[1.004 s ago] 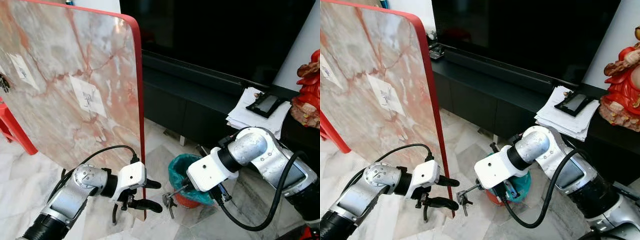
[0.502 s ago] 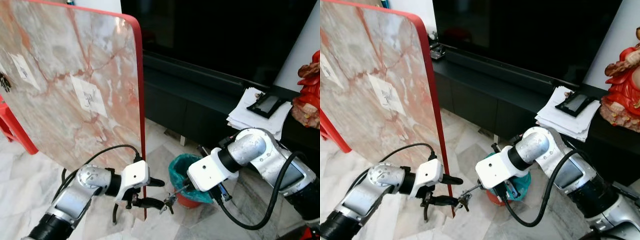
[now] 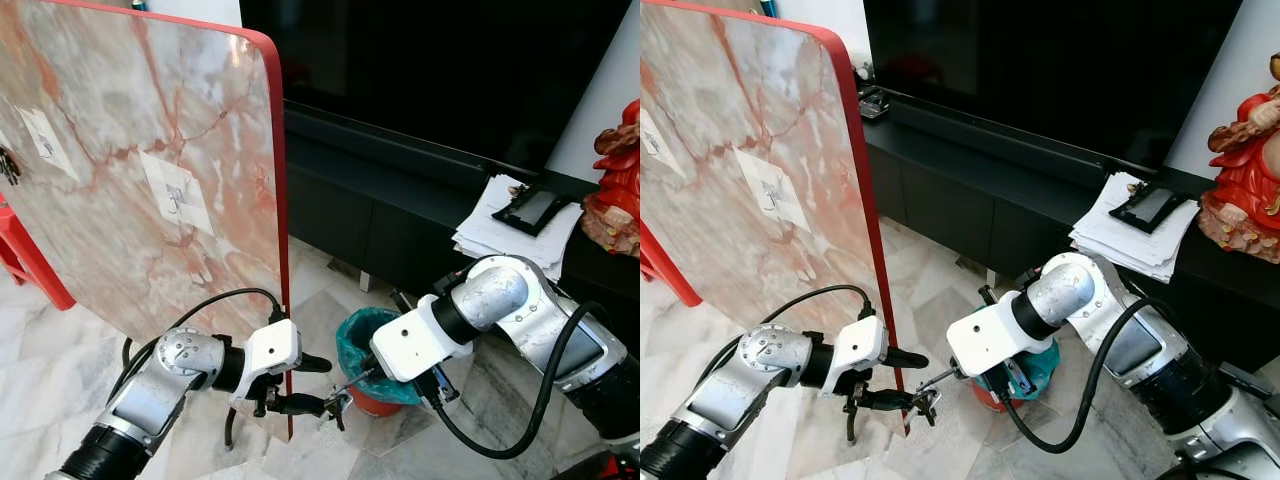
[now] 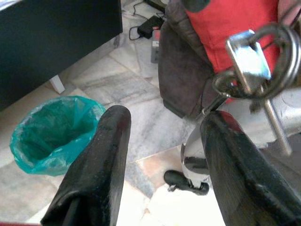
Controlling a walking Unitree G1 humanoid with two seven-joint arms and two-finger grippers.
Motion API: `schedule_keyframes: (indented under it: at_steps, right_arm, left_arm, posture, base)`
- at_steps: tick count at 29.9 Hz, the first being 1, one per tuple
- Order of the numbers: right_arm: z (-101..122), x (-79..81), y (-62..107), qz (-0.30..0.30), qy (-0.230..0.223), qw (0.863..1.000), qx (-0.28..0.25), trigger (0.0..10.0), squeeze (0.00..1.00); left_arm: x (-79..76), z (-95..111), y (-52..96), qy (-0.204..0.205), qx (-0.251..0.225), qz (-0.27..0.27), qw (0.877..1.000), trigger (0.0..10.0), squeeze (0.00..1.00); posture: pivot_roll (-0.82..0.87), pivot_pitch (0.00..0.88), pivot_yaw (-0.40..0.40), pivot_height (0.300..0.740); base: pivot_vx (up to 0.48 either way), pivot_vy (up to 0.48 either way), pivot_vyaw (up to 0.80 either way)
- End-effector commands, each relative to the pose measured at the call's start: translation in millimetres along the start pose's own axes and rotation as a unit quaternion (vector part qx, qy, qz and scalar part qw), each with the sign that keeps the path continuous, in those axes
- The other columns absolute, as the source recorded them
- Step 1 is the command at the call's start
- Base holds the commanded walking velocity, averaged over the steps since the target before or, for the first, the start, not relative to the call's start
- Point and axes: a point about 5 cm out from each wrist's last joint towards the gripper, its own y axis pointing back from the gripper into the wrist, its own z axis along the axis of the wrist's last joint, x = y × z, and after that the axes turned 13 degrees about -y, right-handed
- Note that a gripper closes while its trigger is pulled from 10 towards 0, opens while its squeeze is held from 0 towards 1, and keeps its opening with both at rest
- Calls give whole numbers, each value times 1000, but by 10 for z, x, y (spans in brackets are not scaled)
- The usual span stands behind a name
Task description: Hang keys on a hook
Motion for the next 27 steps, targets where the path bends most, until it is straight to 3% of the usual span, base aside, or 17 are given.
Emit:
schedule_keyframes:
  at_steps: [1,27]
  right_arm:
    - [71,-34,51,-10,14,1000,-8,0,0]
    - [57,-50,0,-8,9,1000,-14,0,0]
  left_arm:
    - [39,22,12,-11,-2,7,1000,10000,0]
    - [6,79,12,1,-22,-19,1000,10000,0]
  posture:
    - [36,50,-24,740]
    - [39,50,-25,740]
  base:
    - [0,0,0]
    - [0,0,0]
